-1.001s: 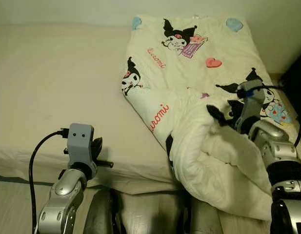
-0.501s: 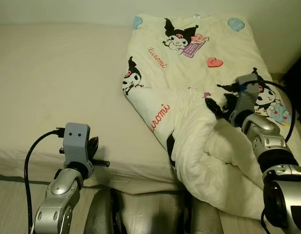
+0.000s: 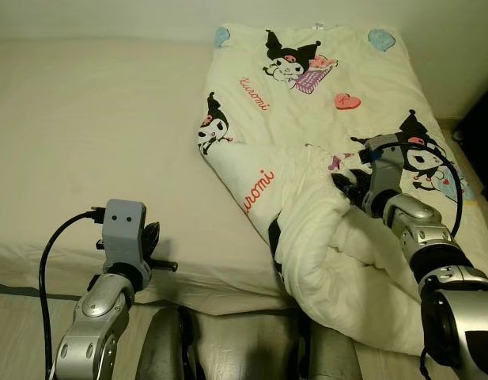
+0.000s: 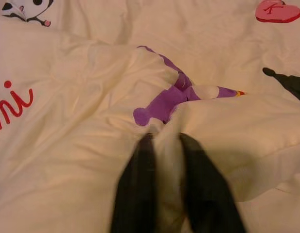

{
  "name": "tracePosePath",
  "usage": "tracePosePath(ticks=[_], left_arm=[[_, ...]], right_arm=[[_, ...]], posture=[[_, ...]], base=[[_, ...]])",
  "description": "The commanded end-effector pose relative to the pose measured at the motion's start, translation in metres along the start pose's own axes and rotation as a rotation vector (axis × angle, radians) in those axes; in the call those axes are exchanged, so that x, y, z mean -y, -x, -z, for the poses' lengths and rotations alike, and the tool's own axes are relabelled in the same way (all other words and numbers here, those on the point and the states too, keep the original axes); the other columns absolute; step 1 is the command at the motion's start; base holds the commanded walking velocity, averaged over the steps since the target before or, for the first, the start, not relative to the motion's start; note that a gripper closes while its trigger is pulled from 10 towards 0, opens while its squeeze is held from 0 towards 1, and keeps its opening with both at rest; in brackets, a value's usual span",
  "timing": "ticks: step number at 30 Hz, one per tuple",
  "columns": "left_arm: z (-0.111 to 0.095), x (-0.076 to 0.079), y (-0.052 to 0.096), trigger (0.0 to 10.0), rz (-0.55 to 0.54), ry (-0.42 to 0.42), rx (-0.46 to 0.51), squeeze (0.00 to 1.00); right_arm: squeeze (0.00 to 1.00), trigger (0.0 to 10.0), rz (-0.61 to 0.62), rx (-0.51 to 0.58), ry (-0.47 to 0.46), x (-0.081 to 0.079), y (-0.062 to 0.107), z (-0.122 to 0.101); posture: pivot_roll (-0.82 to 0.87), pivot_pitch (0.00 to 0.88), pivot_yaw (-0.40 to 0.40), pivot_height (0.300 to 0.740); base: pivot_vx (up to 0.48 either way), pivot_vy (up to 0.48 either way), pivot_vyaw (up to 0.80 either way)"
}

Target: Clean up the room

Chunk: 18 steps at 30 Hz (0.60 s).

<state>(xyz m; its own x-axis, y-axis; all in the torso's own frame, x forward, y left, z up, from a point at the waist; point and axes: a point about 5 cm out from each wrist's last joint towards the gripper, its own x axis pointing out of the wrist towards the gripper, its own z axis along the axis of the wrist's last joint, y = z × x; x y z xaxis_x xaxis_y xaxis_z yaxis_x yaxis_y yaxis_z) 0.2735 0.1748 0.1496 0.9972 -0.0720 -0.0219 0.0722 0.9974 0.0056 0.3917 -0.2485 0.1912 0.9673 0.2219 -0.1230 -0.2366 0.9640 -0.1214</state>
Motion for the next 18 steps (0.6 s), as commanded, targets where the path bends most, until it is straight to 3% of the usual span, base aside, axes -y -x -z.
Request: tracePosePath(ticks=[1, 6, 8, 13, 15, 17, 18], left_arm=[[0.005, -0.006, 0.002, 10.0, -0.013, -0.018, -0.028, 0.00], [0.005, -0.007, 0.001, 10.0, -0.017, -0.019, -0.026, 0.00], [0.004, -0.007, -0.001, 10.0, -0.022, -0.019, -0.021, 0.00], [0.004, -0.008, -0.002, 10.0, -0.028, -0.019, -0.017, 0.00], [0.002, -0.009, -0.003, 10.0, -0.041, -0.019, -0.008, 0.00], [0.002, -0.009, -0.003, 10.0, -0.041, -0.019, -0.008, 0.00], [0.002, -0.011, -0.004, 10.0, -0.049, -0.019, -0.004, 0.00]], right_arm=[[0.00, 0.0, 0.005, 0.004, -0.015, 0.001, 0.000, 0.001], [0.00, 0.0, -0.023, 0.040, -0.031, -0.004, -0.004, -0.008], [0.00, 0.0, -0.079, 0.079, -0.052, -0.018, -0.011, -0.018], [0.00, 0.0, -0.149, 0.100, -0.051, -0.034, -0.018, -0.025], [0.00, 0.0, -0.281, 0.106, -0.036, -0.064, -0.027, -0.030], [0.00, 0.0, -0.281, 0.106, -0.036, -0.064, -0.027, -0.030], [0.00, 0.0, -0.374, 0.097, -0.023, -0.083, -0.031, -0.030]], posture=[[0.05, 0.313, 0.054, 0.579], [0.05, 0.310, 0.055, 0.579], [0.04, 0.307, 0.052, 0.579], [0.04, 0.307, 0.052, 0.579], [0.04, 0.304, 0.049, 0.579], [0.04, 0.304, 0.049, 0.579], [0.04, 0.304, 0.049, 0.579]], base=[[0.000, 0.000, 0.00], [0.000, 0.000, 0.00], [0.000, 0.000, 0.00], [0.000, 0.000, 0.00], [0.000, 0.000, 0.00], [0.000, 0.000, 0.00], [0.000, 0.000, 0.00]])
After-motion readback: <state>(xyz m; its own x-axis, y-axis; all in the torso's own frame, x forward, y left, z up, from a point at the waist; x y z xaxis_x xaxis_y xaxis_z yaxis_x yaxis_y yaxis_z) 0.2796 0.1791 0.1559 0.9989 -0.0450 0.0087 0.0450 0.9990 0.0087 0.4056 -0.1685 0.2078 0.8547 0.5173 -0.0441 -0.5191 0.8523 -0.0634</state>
